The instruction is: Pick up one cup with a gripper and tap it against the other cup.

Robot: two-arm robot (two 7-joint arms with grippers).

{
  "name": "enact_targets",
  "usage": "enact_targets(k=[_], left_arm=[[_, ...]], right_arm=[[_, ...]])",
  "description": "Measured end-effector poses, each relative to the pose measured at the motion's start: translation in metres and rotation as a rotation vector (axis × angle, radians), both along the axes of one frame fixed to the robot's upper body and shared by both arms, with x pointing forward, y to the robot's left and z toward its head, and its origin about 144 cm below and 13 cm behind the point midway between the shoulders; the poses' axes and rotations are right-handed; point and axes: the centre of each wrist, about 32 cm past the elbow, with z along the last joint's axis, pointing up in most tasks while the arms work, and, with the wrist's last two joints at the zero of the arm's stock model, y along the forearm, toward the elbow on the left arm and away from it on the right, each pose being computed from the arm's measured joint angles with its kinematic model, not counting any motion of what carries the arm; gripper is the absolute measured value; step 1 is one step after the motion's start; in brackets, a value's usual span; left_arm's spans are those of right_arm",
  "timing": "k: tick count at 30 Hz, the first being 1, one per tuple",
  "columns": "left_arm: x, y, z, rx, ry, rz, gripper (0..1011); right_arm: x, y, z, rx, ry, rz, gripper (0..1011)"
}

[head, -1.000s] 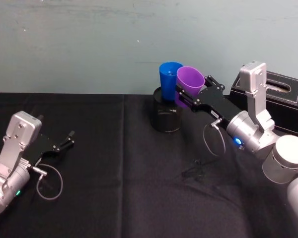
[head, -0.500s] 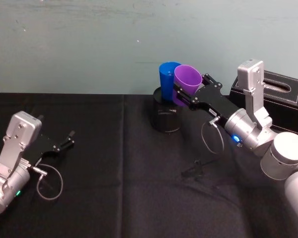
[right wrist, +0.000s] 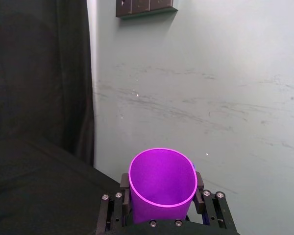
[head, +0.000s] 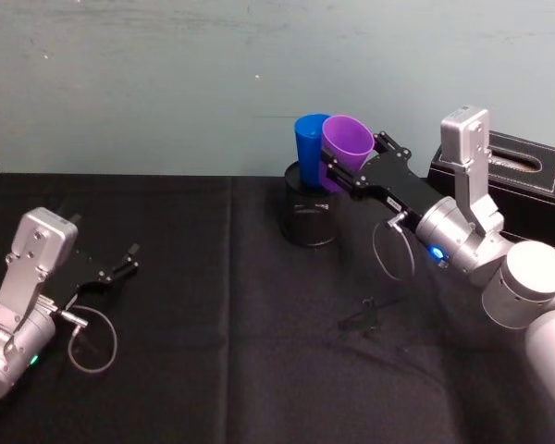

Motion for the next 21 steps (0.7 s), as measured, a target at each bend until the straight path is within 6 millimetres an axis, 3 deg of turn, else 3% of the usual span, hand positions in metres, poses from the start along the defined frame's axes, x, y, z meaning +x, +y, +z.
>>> enact_targets(k=[21], left_arm=[[0.0, 0.0, 0.0, 0.0, 0.0, 0.0, 1011]], right_arm=[[0.0029, 0.0021, -0.0006, 0.003, -0.005, 0.006, 729]])
